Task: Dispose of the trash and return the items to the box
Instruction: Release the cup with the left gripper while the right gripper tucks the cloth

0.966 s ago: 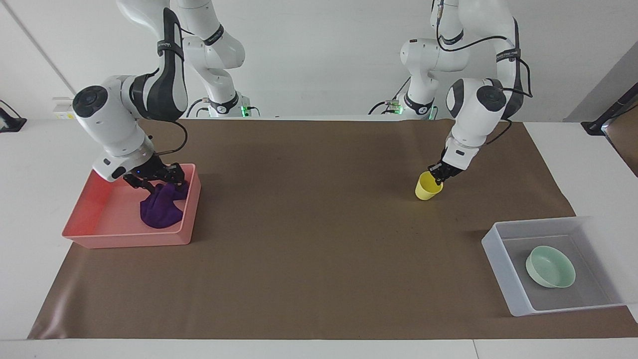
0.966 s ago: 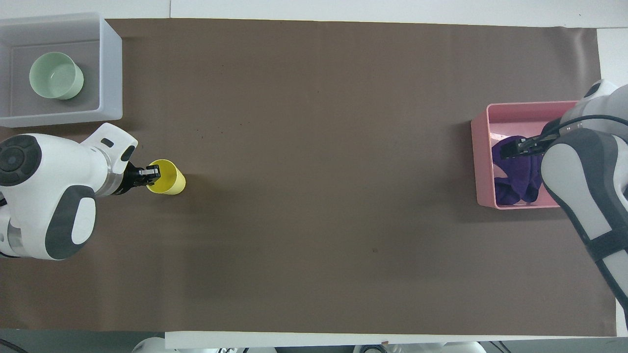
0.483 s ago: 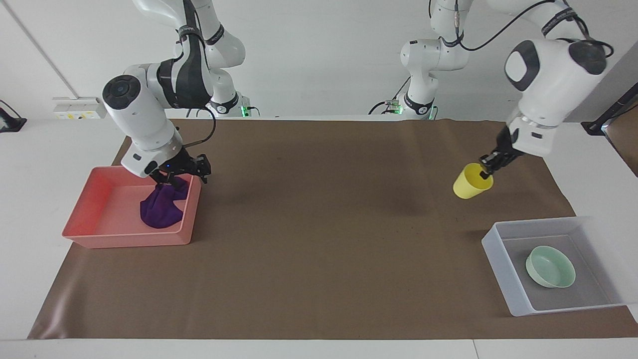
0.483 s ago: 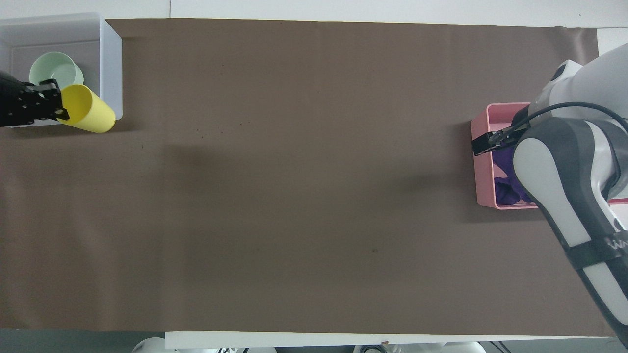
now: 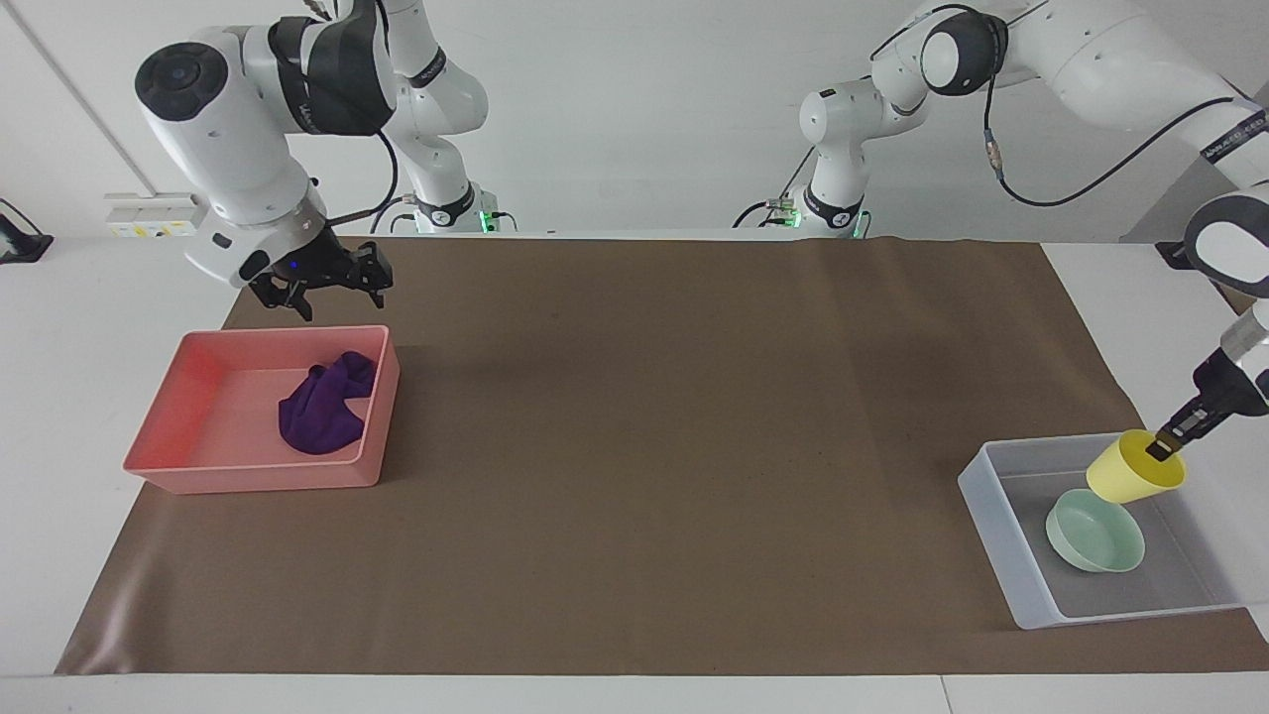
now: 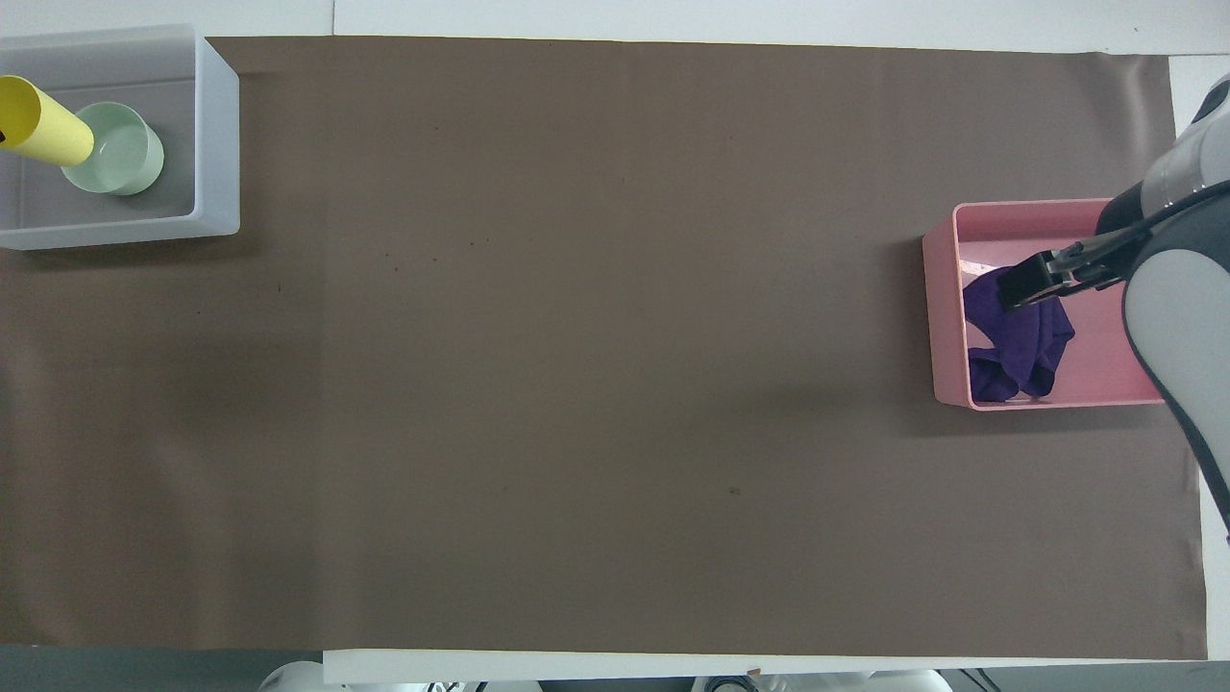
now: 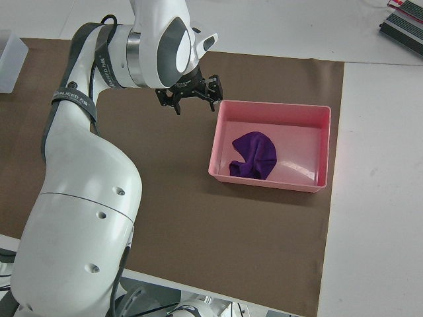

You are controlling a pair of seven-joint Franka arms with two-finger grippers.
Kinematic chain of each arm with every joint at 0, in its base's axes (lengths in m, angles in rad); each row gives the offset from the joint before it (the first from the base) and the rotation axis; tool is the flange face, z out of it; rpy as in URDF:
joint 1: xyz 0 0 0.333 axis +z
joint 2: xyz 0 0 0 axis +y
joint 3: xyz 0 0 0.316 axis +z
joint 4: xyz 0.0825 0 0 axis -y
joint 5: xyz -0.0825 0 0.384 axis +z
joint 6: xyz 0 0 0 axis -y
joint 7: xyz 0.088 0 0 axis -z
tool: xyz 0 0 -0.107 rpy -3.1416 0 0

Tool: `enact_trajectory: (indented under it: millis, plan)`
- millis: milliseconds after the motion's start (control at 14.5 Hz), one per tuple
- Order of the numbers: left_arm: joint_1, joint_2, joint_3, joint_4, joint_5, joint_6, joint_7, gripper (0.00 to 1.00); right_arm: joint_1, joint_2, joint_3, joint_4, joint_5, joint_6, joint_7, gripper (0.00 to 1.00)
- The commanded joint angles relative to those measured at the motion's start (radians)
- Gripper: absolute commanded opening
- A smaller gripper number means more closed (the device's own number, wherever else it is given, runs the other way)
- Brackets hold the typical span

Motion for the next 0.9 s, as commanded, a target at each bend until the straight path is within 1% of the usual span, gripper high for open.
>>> enact_trajectory:
  millis: [0,138,207,276,414,483,621,690,828]
  plan:
    - [0.003,0.043,-0.003,-0.040,-0.008,0.126,0.020,0.00,-0.008,-0.008,0.004,0.057,-0.008,-0.094,-0.003,0.95]
    - [0.001,0.062,-0.003,-0.072,-0.010,0.209,0.023,0.00,-0.007,-0.035,0.004,0.069,0.001,-0.116,-0.004,0.95]
    - [-0.002,0.056,-0.003,-0.115,-0.005,0.254,0.029,0.22,-0.007,-0.049,0.004,0.066,0.003,-0.128,-0.005,0.99]
    - [-0.011,0.051,-0.003,-0.146,-0.005,0.301,0.033,0.78,-0.005,-0.058,0.004,0.064,0.003,-0.148,-0.008,0.99]
    - [-0.014,0.047,-0.003,-0.149,-0.007,0.282,0.030,0.90,-0.005,-0.078,0.006,0.043,0.003,-0.158,-0.011,0.99]
    - [-0.014,0.041,-0.003,-0.143,-0.005,0.261,0.030,0.93,-0.005,-0.081,0.006,0.031,0.003,-0.158,-0.011,0.99]
    - [-0.014,-0.002,-0.003,-0.129,-0.004,0.189,0.029,1.00,-0.007,-0.093,0.004,0.006,0.003,-0.159,-0.014,0.99]
    - [-0.018,-0.034,-0.005,-0.134,-0.002,0.156,0.027,1.00,-0.007,-0.103,0.004,-0.006,0.004,-0.165,-0.014,0.99]
    - [-0.058,-0.074,-0.005,-0.152,-0.002,0.075,0.026,1.00,-0.005,-0.104,0.004,-0.011,0.003,-0.161,-0.020,0.99]
